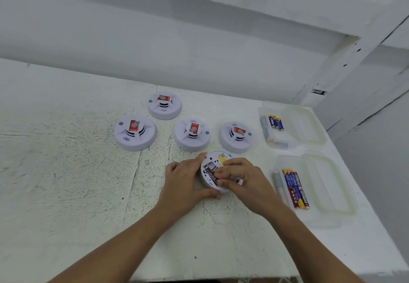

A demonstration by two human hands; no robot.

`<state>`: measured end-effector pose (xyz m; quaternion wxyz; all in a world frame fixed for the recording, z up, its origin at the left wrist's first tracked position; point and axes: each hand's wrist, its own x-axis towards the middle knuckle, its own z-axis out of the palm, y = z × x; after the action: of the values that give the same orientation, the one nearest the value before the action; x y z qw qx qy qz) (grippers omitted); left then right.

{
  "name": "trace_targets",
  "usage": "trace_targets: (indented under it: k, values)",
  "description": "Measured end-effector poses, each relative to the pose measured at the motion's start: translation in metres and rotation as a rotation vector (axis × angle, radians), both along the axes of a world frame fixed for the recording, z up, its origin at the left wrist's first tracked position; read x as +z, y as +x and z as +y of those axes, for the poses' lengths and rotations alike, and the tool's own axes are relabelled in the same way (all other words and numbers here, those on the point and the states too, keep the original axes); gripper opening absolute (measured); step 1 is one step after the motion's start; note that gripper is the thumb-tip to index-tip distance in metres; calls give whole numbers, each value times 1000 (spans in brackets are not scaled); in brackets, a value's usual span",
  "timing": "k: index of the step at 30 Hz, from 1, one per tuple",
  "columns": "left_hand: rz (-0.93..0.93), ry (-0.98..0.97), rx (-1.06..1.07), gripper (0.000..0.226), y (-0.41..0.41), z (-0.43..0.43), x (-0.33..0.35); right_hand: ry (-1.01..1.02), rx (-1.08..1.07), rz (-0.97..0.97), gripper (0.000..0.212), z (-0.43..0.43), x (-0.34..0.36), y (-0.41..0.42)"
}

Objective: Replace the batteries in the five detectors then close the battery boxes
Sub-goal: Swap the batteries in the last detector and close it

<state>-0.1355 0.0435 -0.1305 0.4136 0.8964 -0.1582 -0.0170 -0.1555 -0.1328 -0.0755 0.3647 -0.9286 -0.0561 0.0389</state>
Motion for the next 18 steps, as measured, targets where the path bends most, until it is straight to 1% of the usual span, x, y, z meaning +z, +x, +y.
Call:
trace_targets:
  k: [4,8,12,15,18]
  values:
    - [-6,-1,-2,108,0,1,1,-14,0,-13,22,2,0,0]
    - [-22,-15,4,101,-2,-1,3,-10,6,-25,23,3,-4,-1]
    - [-25,-6,5,104,-2,-1,3,-16,36,-31,20,1,-5,1]
    - [-24,0,7,104,-3,-1,4,-33,97,-75,18,-2,-6,-1]
    - [-28,7,14,104,-4,-2,6,-26,121,-161,23,-5,-14,-7]
